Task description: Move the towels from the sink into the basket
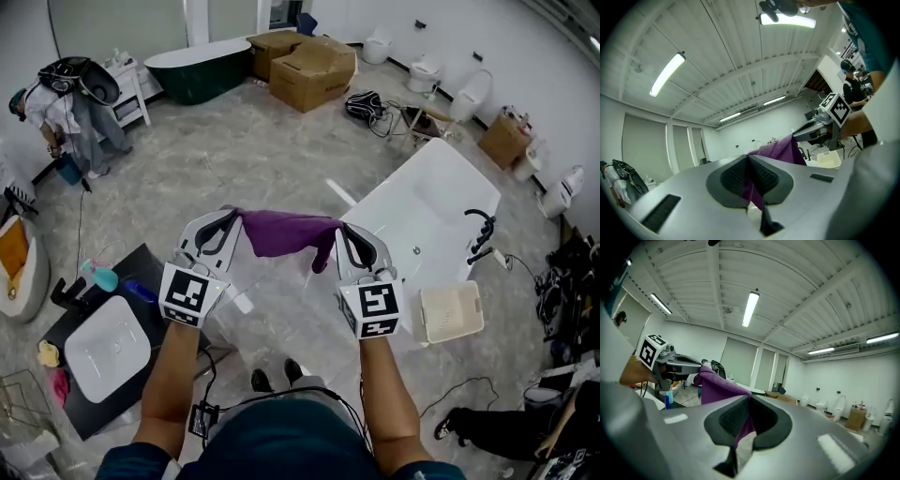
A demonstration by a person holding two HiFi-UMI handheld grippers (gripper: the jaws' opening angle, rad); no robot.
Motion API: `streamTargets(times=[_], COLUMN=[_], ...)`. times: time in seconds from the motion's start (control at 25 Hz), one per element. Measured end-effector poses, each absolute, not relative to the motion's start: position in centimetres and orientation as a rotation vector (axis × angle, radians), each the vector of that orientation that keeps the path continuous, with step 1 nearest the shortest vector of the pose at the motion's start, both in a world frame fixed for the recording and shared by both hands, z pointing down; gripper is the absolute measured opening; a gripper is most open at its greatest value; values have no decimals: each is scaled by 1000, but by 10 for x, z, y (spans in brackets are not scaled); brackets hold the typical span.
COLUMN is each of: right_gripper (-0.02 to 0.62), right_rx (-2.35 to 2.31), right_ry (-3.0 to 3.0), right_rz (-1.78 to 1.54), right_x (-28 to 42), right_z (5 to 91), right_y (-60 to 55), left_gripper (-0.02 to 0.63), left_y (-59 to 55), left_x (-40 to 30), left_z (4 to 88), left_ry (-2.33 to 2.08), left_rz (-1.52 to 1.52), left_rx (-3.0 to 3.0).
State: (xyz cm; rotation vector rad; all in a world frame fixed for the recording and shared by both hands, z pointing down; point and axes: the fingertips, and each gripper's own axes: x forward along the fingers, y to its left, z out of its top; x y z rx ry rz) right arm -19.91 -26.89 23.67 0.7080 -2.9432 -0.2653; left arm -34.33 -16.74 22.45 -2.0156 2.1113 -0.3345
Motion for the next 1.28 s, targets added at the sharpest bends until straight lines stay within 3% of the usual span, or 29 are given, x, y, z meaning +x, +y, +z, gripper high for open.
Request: streamTargets(times=[0.6,1.28], right_gripper=[22,23], right_rx=[1163,1584], right_ry=[-2763,-2470], right_rz=[-252,-145], right_x=[19,287], right_z=[239,293], right_y=[-390,-499], left_gripper=[14,14], left_y=[-340,-500], left_x=[-151,104], left_z=[225,288], left_ry=[1714,1301], left_rz=[-313,-339], left_rx=[-2312,-2617])
